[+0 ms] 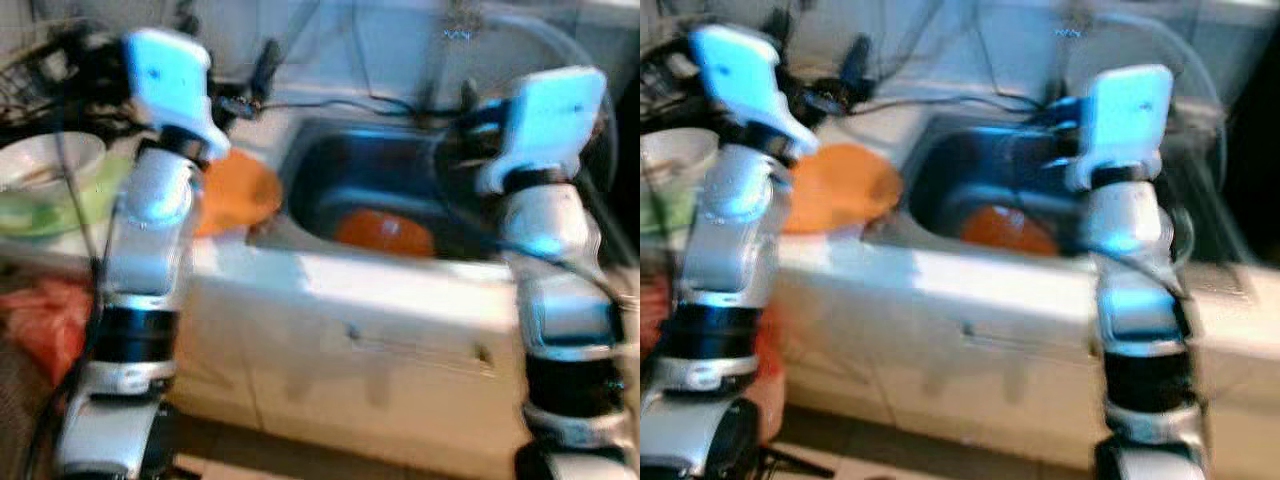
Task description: Kitchen organization
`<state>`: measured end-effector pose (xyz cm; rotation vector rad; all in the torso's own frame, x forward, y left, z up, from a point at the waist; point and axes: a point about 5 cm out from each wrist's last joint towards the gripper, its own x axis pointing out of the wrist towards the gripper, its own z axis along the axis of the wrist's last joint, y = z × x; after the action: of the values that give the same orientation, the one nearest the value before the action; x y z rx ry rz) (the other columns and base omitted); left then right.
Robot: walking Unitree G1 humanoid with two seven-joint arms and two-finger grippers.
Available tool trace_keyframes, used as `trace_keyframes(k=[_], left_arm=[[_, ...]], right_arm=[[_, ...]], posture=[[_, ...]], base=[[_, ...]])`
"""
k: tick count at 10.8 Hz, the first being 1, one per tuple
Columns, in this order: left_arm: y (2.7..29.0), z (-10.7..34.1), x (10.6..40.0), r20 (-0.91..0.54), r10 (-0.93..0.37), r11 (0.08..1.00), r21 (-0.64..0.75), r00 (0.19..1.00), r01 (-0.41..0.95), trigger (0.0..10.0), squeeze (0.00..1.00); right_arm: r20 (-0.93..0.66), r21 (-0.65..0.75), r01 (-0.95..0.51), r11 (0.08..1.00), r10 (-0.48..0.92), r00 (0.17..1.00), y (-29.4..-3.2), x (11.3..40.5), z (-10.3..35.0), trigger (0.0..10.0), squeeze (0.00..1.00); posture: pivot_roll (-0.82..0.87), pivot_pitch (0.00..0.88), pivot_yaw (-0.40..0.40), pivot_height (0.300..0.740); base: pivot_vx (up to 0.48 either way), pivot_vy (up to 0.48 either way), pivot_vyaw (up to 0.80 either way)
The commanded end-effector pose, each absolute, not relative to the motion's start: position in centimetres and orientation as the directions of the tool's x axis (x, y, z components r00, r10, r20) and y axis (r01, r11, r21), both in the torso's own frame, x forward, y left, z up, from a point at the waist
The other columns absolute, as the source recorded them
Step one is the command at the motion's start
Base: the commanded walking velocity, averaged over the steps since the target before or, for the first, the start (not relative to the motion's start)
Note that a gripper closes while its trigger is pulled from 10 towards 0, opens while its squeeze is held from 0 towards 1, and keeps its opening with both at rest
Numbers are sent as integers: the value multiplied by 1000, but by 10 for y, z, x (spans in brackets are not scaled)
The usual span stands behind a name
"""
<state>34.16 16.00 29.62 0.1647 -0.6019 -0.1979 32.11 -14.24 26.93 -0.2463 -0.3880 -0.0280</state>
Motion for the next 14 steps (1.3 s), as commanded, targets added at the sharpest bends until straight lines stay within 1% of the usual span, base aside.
trace_keyframes(k=[1, 5, 6, 7, 8, 10, 11, 12, 13, 14], left_arm=[[150, 299, 341, 545, -265, 961, 215, 795, 172, 10000, 0], [154, 295, 339, 524, -265, 959, 227, 809, 168, 10000, 0], [159, 290, 339, 494, -259, 952, 274, 830, 134, 10000, 0], [167, 276, 342, 420, -256, 934, 340, 871, 110, 10000, 0], [173, 263, 343, 339, -273, 907, 402, 900, 124, 10000, 0], [184, 244, 345, 220, -276, 865, 482, 936, 142, 10000, 0], [186, 233, 347, 139, -299, 831, 525, 944, 186, 10000, 0], [189, 224, 348, 74, -314, 809, 543, 947, 226, 10000, 0], [191, 221, 348, 53, -316, 800, 552, 947, 236, 10000, 0], [193, 221, 349, 32, -320, 788, 564, 947, 247, 10000, 0]], right_arm=[[381, -234, 108, 966, -12, 924, -152, 321, 271, 10000, 0], [370, -242, 106, 965, -9, 929, -153, 322, 267, 10000, 0], [367, -244, 104, 964, -7, 930, -153, 322, 267, 10000, 0], [363, -241, 100, 965, -6, 932, -153, 323, 266, 10000, 0], [357, -237, 95, 967, -4, 934, -152, 324, 265, 10000, 0], [341, -222, 65, 973, 15, 940, -148, 325, 263, 10000, 0], [273, -167, -27, 986, 73, 959, -141, 328, 257, 10000, 0], [119, -30, -220, 975, 222, 968, -129, 330, 241, 10000, 0], [48, -16, -321, 947, 321, 946, -122, 325, 231, 10000, 0], [30, -2, -347, 938, 347, 937, -122, 322, 228, 10000, 0]], posture=[[6, 0, -4, 740], [10, 0, -5, 740], [16, 0, -5, 740], [27, 0, -5, 740], [34, 0, -5, 740], [50, 0, 0, 740], [52, 0, 1, 740], [50, 0, 5, 740], [49, 0, 8, 740], [48, 0, 7, 740]], base=[[0, 0, 0], [0, 0, 0], [0, 0, 0], [0, 0, 0], [0, 0, 0], [0, 0, 0], [0, 0, 0], [0, 0, 0], [0, 0, 0], [0, 0, 0]])
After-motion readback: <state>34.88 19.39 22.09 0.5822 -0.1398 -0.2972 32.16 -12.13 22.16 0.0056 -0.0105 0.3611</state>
